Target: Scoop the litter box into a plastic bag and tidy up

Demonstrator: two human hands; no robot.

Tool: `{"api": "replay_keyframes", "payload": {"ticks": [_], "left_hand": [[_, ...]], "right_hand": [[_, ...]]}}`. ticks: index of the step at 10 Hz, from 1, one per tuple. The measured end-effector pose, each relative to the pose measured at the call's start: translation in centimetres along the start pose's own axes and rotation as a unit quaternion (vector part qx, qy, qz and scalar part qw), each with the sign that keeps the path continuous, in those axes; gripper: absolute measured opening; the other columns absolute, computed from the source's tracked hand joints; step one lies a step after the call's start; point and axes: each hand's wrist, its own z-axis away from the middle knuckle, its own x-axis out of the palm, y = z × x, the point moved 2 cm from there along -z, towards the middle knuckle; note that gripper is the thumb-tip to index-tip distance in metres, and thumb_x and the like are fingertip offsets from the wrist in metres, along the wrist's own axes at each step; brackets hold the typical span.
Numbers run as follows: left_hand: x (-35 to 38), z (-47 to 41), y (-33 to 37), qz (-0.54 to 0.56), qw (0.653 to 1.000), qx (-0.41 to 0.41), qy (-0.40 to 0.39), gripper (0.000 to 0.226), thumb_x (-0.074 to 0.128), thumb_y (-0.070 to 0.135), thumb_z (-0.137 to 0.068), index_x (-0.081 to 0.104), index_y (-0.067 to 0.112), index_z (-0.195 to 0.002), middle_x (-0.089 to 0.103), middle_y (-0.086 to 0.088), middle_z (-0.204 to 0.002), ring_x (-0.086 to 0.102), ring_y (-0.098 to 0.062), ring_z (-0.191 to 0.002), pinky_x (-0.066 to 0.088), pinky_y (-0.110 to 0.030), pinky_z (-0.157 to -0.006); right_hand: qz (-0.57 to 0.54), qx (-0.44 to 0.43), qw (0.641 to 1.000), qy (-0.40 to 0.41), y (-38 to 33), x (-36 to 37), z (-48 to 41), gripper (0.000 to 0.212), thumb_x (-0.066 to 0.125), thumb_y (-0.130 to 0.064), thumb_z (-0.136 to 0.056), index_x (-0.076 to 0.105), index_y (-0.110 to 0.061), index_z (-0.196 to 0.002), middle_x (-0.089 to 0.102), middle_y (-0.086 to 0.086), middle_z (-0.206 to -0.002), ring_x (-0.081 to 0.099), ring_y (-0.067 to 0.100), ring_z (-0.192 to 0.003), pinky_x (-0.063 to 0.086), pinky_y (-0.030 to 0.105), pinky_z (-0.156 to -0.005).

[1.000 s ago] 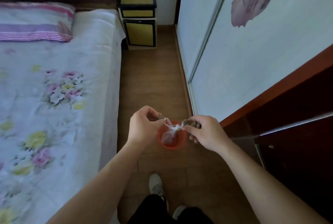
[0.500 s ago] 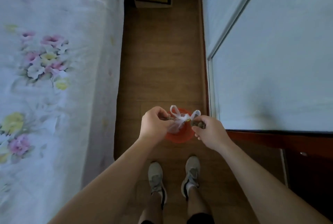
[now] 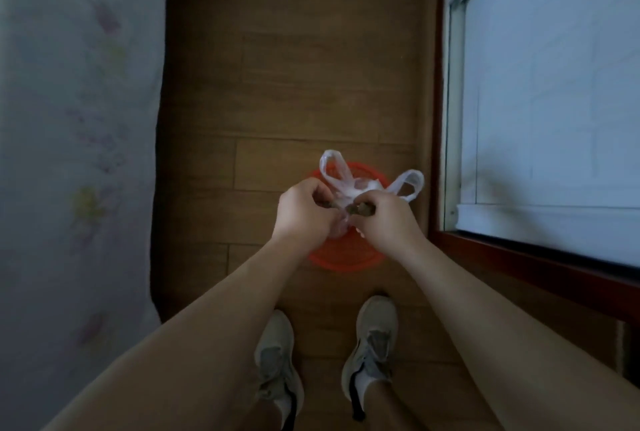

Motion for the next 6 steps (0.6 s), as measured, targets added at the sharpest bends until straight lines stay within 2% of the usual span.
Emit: {"api": "replay_keyframes", "payload": {"ticks": [1,2,3,4,5,6], "left_hand": [[1.9,-2.1,-1.8,0.014,1.0,0.006,-0.02,0.023,0.081,0.015,-0.074,0.064,0.026,-0.084,0.068,0.008,-0.087,0.065,-0.006,-0.078,0.043,-0.007,-0.046],[2.6,-2.9,-2.7,0.026,0.999,0.005,-0.037,0.032,0.083,0.018,-0.074,0.061,0.029,-0.094,0.066,0.011,-0.095,0.064,-0.003,-0.083,0.044,-0.005,-0.047],[2.7,-2.8,-2.8,0.035,0.998,0.003,-0.058,0.05,0.081,0.009,-0.073,0.06,0.023,-0.116,0.064,0.007,-0.107,0.061,0.001,-0.082,0.044,-0.005,-0.046],[2.5,-2.3,-2.5,0.014,0.997,0.022,-0.069,0.064,0.079,0.014,-0.077,0.052,0.024,-0.134,0.06,0.01,-0.122,0.057,0.006,-0.086,0.043,-0.004,-0.048],[1.9,-1.5,-1.8,-0.022,0.997,0.043,-0.066,0.066,0.074,0.025,-0.082,0.047,0.026,-0.142,0.057,0.009,-0.132,0.052,0.0,-0.1,0.035,-0.006,-0.062],[1.0,-0.2,-0.8,-0.042,0.996,0.059,-0.058,0.067,0.07,0.032,-0.085,0.042,0.027,-0.146,0.053,0.005,-0.142,0.052,-0.007,-0.116,0.038,-0.011,-0.075]], "right_hand": [[-0.032,0.012,0.999,0.017,1.6,1.4,-1.5,0.044,0.067,-0.016,-0.089,0.057,-0.017,-0.132,0.062,-0.002,-0.117,0.062,0.012,-0.099,0.045,0.015,-0.067],[-0.048,0.013,0.998,0.029,2.4,2.5,-1.8,0.053,0.067,-0.014,-0.087,0.051,-0.018,-0.138,0.062,0.001,-0.123,0.064,0.013,-0.099,0.052,0.019,-0.071],[-0.046,0.019,0.998,0.047,2.5,2.7,-1.5,0.054,0.067,-0.017,-0.086,0.051,-0.019,-0.138,0.059,0.002,-0.13,0.06,0.014,-0.109,0.052,0.027,-0.08],[-0.05,0.018,0.997,0.054,2.0,2.5,-0.9,0.052,0.066,-0.017,-0.088,0.051,-0.017,-0.138,0.057,-0.001,-0.127,0.056,0.012,-0.108,0.045,0.021,-0.076],[-0.042,-0.009,0.997,0.057,0.7,1.5,0.5,0.047,0.063,-0.018,-0.09,0.052,-0.015,-0.135,0.056,0.001,-0.131,0.055,0.016,-0.117,0.045,0.024,-0.083],[-0.045,-0.004,0.998,0.048,-0.5,0.3,1.6,0.045,0.06,-0.019,-0.091,0.053,-0.015,-0.134,0.057,0.002,-0.129,0.058,0.018,-0.113,0.052,0.032,-0.086]]}}
